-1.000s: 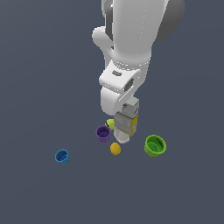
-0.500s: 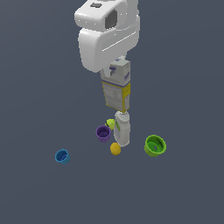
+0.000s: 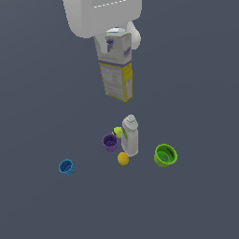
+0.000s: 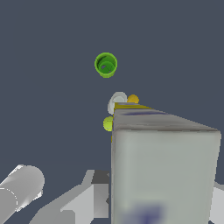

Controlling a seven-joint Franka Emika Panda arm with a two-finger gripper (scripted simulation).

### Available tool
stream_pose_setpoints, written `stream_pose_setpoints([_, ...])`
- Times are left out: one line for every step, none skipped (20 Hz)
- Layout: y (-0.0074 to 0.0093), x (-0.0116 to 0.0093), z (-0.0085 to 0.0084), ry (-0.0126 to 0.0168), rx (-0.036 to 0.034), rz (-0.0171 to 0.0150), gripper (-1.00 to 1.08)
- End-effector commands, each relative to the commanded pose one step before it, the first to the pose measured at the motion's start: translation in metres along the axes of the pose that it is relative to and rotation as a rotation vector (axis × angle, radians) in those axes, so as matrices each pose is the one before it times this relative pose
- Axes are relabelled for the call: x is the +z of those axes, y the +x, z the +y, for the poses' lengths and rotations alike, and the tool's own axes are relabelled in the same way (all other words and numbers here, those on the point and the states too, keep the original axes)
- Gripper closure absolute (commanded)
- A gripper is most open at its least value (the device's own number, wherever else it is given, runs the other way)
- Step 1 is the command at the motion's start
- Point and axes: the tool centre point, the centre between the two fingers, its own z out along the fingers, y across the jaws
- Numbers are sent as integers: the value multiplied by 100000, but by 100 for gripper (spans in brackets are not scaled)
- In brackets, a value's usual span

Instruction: Pick up a designated object from a clutter of objects.

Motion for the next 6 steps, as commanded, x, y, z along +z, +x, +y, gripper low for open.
stream_pose_setpoints([-424, -815, -61, 57, -15, -125, 108])
stream_pose_setpoints([-99, -201, 9, 0, 0, 0, 108])
stream_pose_setpoints([-69, -148, 17, 0, 0, 0, 108])
stream_pose_setpoints([-39, -95, 24, 0, 0, 0, 108])
stream_pose_setpoints([3, -46, 13, -27, 8, -40, 108])
stream_pose_setpoints([-1, -10, 10, 0, 0, 0, 108])
